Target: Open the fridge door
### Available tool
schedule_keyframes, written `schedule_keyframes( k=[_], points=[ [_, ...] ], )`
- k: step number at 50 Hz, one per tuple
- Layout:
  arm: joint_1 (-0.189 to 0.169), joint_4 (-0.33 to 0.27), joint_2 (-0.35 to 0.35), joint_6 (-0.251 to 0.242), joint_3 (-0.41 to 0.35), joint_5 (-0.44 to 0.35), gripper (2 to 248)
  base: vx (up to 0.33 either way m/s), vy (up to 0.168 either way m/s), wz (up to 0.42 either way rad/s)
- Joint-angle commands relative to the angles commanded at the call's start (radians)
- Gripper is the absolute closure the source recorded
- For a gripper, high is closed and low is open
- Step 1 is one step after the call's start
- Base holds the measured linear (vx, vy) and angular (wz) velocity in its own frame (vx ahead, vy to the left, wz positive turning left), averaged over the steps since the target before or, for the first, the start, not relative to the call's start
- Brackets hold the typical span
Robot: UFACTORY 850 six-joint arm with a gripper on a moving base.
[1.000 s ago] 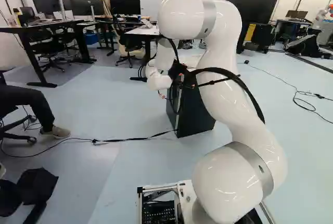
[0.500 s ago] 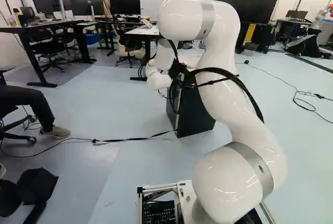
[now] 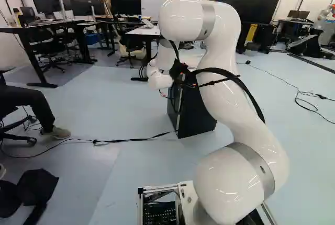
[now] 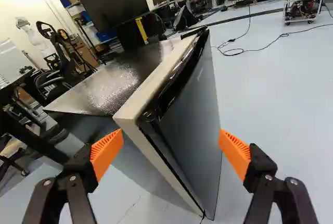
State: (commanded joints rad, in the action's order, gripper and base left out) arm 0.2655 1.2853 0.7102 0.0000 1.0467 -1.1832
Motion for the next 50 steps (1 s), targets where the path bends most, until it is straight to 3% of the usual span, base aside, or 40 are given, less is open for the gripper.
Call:
schedule_keyframes(
  k=[41, 50],
  points=[
    [-0.033, 0.001, 0.001, 0.0, 0.002, 0.0, 3, 0.0, 0.0, 0.0],
    [-0.048, 0.04, -0.017, 0.0, -0.028, 0.0, 3, 0.0, 0.0, 0.0]
  ],
)
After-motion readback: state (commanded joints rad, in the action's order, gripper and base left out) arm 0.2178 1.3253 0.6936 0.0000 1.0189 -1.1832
